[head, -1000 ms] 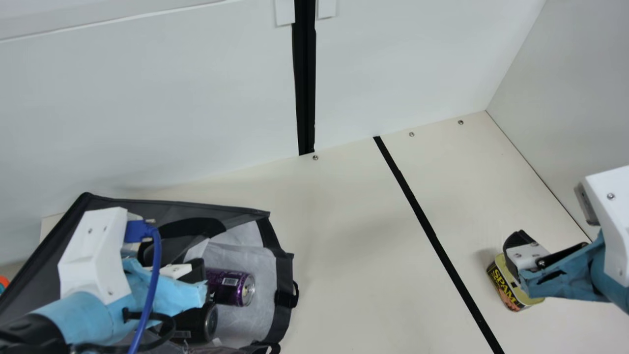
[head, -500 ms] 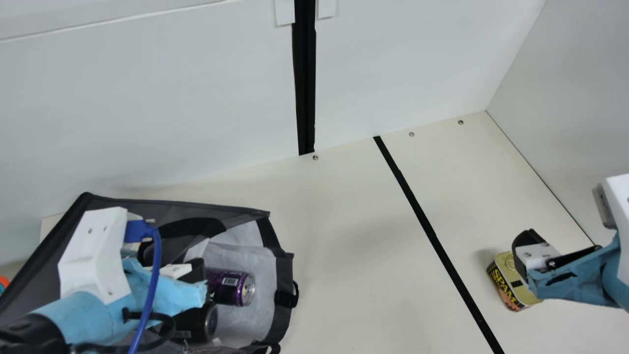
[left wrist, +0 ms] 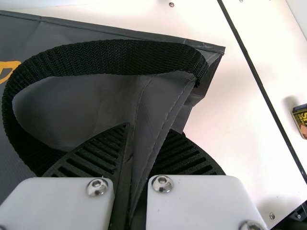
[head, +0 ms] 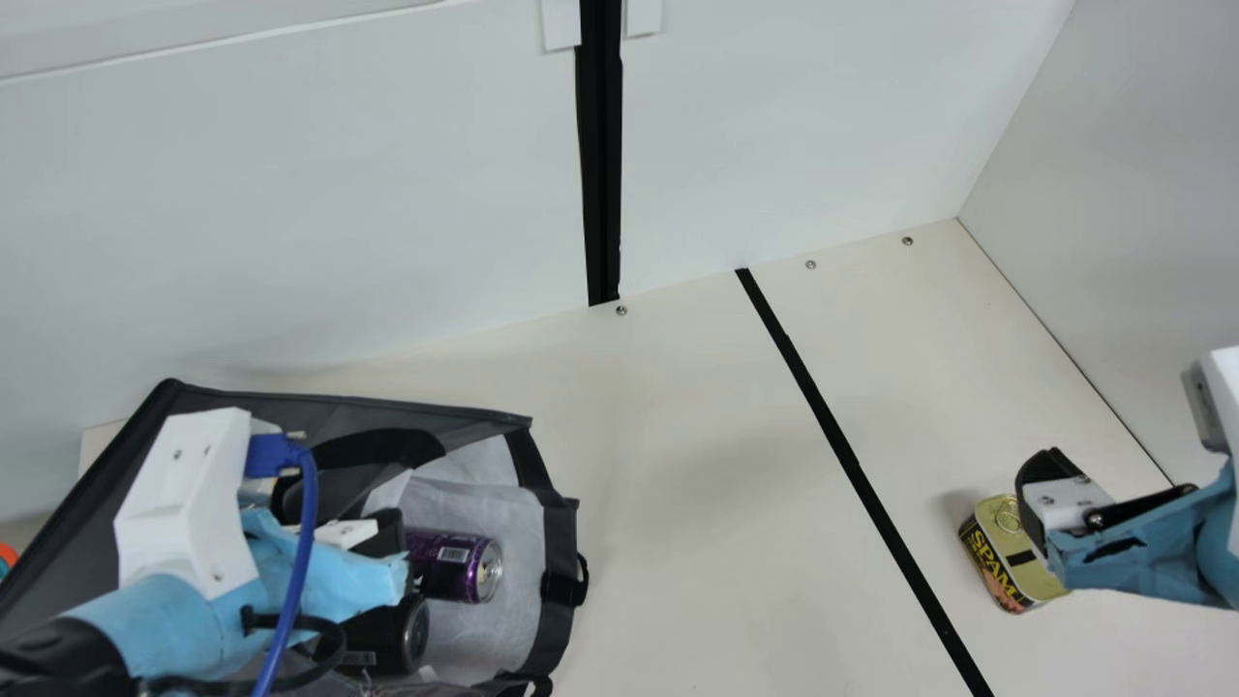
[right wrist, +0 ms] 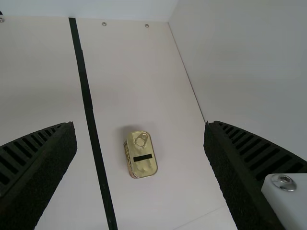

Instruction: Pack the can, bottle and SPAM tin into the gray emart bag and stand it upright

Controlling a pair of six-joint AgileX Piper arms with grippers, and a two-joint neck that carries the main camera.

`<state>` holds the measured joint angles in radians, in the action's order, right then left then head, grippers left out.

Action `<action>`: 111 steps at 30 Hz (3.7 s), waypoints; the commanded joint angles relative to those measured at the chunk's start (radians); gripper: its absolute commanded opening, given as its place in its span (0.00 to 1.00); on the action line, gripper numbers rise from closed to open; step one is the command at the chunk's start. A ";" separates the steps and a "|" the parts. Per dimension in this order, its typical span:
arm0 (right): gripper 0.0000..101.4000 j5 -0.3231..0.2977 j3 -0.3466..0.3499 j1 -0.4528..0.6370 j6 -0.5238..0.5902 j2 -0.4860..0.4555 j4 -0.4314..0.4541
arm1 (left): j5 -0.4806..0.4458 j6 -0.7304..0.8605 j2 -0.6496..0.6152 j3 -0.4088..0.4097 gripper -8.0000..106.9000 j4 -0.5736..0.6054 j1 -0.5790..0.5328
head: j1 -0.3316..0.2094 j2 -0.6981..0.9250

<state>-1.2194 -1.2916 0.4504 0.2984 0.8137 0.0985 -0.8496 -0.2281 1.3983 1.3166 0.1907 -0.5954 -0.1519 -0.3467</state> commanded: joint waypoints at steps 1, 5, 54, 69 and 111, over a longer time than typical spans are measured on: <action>0.94 -0.001 -0.002 -0.001 -0.001 0.000 0.002 | 0.000 0.000 0.000 0.000 0.00 0.000 0.000 | -0.023 -0.002; 0.94 -0.001 -0.003 -0.004 0.002 0.003 0.006 | 0.000 0.000 0.000 0.000 0.00 0.000 0.000 | -0.023 -0.002; 0.94 -0.001 0.038 -0.012 0.109 0.217 -0.021 | 0.000 0.000 0.000 0.000 0.00 0.000 0.000 | -0.023 -0.002; 0.94 -0.001 0.034 0.092 0.274 0.306 -0.113 | 0.000 0.000 0.000 0.000 0.00 0.000 0.000 | -0.023 -0.002; 0.94 0.182 0.235 0.336 0.561 0.493 -0.254 | 0.000 0.000 0.000 0.000 0.00 0.000 0.000 | -0.023 -0.002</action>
<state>-1.0370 -1.0593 0.7845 0.8567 1.3041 -0.1542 -0.8496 -0.2281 1.3983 1.3166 0.1907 -0.5954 -0.1519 -0.3467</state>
